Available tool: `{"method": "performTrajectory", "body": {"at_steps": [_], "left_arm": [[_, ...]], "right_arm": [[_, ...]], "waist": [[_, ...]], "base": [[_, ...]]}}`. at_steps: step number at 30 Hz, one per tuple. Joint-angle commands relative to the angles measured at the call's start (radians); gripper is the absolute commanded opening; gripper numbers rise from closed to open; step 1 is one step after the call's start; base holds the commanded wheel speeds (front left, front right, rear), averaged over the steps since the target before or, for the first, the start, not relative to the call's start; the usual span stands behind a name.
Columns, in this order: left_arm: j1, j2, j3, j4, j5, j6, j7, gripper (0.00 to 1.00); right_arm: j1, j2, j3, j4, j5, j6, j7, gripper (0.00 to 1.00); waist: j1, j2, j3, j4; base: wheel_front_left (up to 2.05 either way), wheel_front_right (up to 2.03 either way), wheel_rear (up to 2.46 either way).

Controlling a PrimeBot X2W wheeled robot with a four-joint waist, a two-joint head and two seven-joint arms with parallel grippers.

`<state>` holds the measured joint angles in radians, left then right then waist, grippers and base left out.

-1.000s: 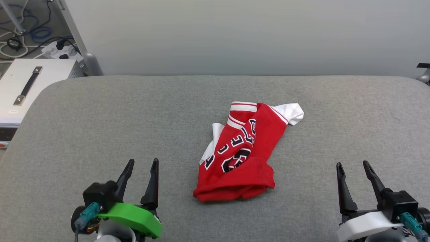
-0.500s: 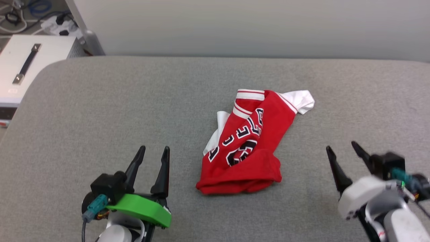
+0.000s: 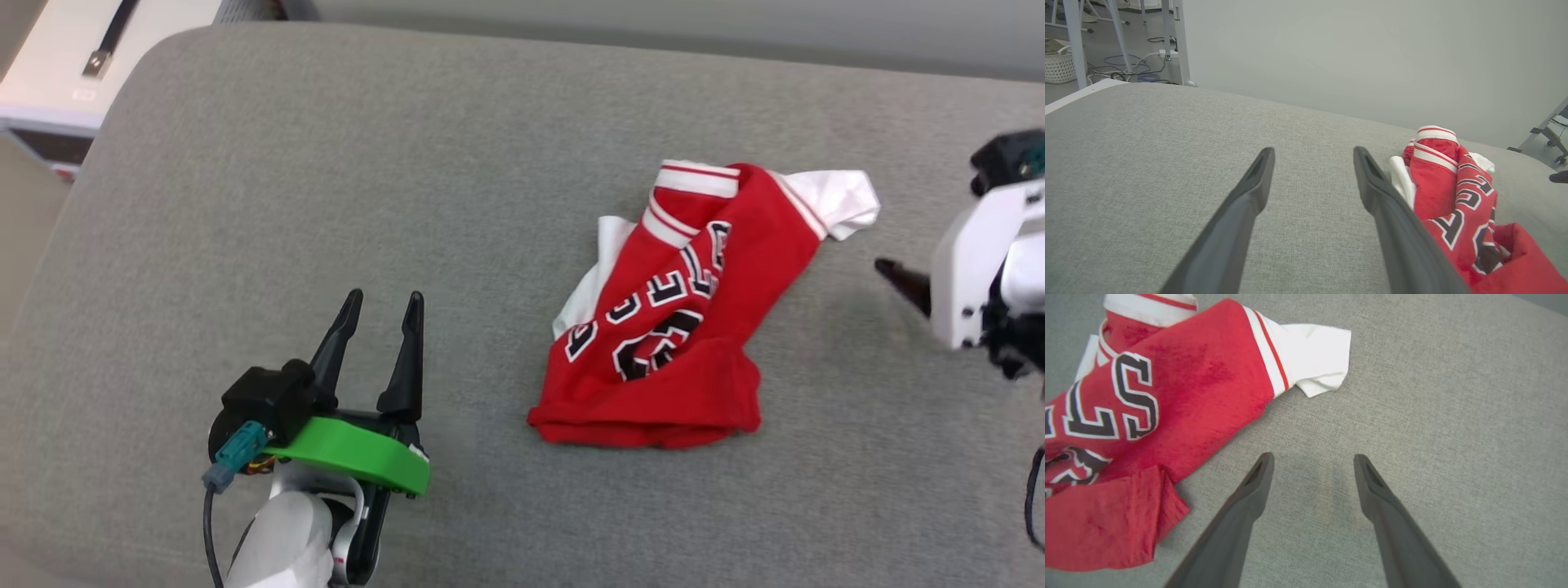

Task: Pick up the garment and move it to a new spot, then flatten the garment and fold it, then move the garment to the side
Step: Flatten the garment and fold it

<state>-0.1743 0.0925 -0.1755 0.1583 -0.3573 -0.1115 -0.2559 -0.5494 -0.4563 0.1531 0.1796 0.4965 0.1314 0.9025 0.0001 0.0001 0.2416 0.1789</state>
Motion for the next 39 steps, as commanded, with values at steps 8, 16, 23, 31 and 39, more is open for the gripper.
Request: {"method": "performTrajectory", "body": {"at_steps": [8,16,23,31,39], "left_arm": [[-0.046,-0.029,0.013,-0.005,0.014,-0.015,-0.006,1.0],[-0.051,-0.04,0.017,-0.007,0.015,-0.019,-0.006,1.0],[-0.047,-0.042,0.022,-0.002,0.023,-0.019,-0.006,1.0],[-0.023,-0.039,0.026,0.021,0.036,-0.019,-0.006,1.0],[0.016,-0.022,0.036,0.036,0.039,-0.019,-0.006,1.0]], "right_arm": [[-0.208,0.0,-0.045,0.164,-0.049,-0.001,0.061,1.0],[-0.271,0.023,-0.064,0.335,-0.101,-0.001,0.028,1.0],[-0.229,0.034,-0.038,0.384,-0.074,-0.001,0.007,0.0],[-0.146,0.02,-0.003,0.355,0.002,-0.001,-0.106,0.0],[0.023,-0.004,0.004,0.253,0.072,-0.001,-0.241,0.0]], "waist": [[-0.0001,-0.0001,0.136,0.15],[-0.0001,-0.0001,0.167,0.196],[-0.0001,-0.0001,0.151,0.181],[-0.0001,-0.0001,0.052,0.112],[-0.0001,-0.0001,-0.052,0.019]], "base": [[0.0,0.0,0.0],[0.0,0.0,0.0],[0.0,0.0,0.0],[0.0,0.0,0.0],[0.0,0.0,0.0]]}}
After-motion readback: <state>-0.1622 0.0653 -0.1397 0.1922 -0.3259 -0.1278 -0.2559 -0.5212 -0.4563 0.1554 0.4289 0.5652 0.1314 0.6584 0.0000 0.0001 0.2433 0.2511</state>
